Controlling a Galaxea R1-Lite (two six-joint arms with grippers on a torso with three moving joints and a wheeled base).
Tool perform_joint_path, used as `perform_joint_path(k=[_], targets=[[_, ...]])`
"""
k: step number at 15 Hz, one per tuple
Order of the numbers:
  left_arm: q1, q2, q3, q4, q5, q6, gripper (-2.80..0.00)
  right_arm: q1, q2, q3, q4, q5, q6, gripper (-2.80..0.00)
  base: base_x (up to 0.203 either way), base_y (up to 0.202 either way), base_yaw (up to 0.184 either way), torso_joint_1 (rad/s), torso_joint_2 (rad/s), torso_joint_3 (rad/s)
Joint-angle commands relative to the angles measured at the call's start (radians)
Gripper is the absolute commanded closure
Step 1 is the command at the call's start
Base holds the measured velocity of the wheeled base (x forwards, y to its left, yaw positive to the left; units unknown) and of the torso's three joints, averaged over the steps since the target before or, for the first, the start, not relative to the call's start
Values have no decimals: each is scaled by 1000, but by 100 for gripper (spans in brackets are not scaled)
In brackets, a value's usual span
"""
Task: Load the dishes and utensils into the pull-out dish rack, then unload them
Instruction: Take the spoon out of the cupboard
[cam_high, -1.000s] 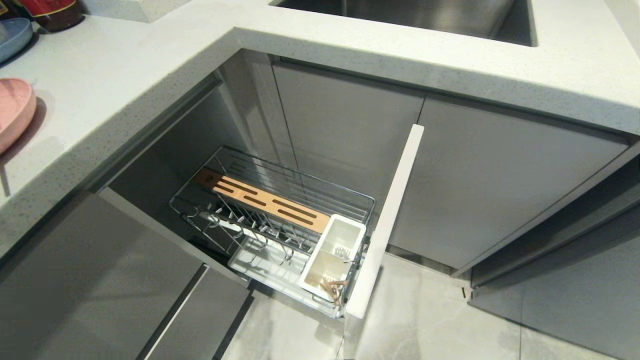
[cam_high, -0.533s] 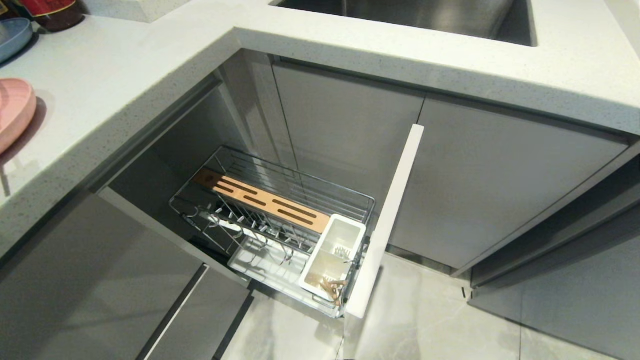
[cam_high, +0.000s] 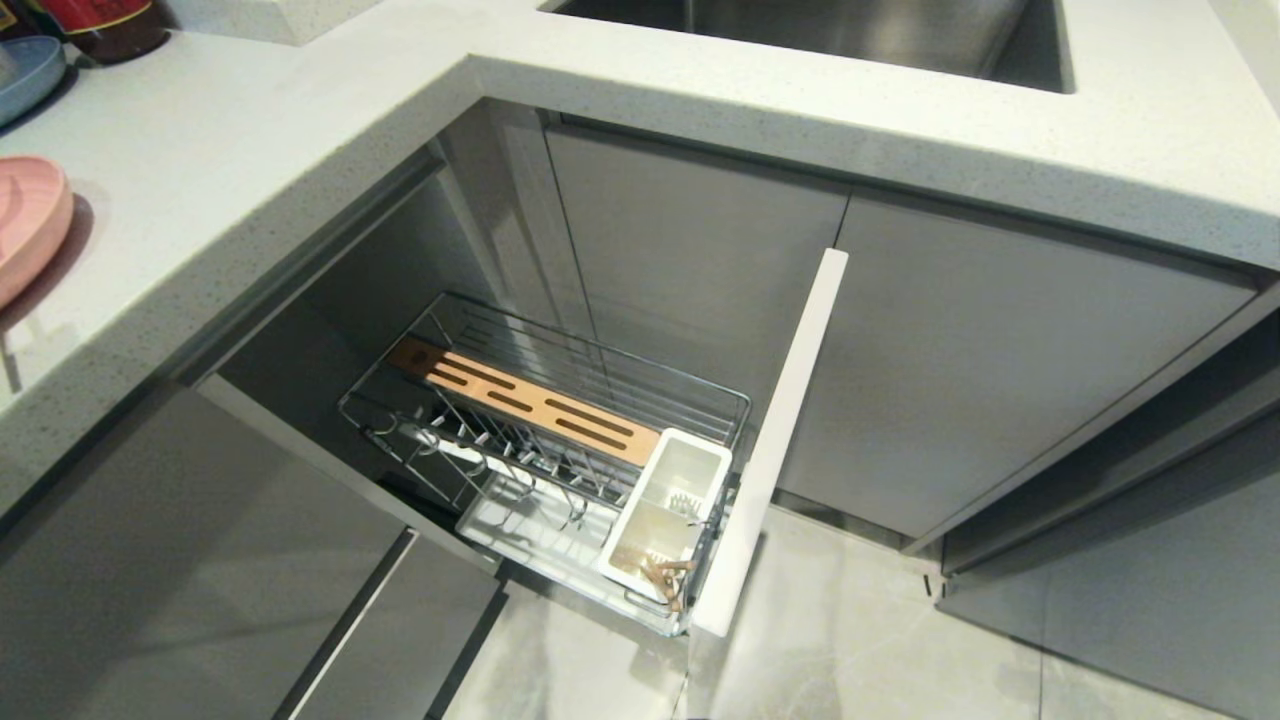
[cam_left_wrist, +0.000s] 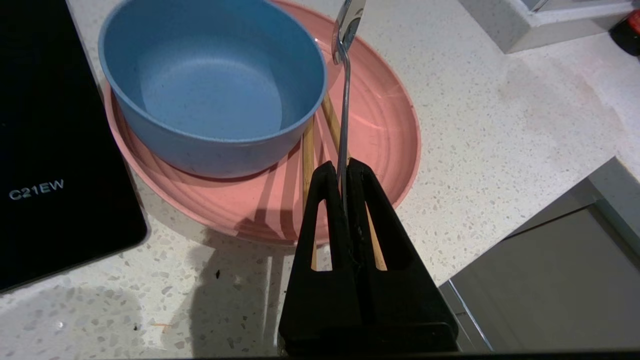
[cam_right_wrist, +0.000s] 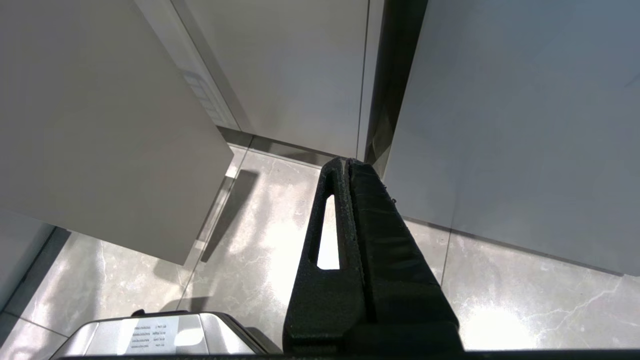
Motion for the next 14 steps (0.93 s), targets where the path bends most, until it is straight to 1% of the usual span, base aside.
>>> perform_joint_path(k=[1, 7, 14], targets=[[1, 25, 6, 2, 3, -12, 0, 0, -4, 0, -1, 0, 0, 0, 0, 0, 0, 0, 0, 0], [1, 39, 24, 1, 3, -59, 0, 0, -4, 0, -1, 0, 0, 0, 0, 0, 0, 0, 0, 0], [1, 36, 37, 0, 3, -64, 0, 0, -4, 0, -1, 0, 0, 0, 0, 0, 0, 0, 0, 0]])
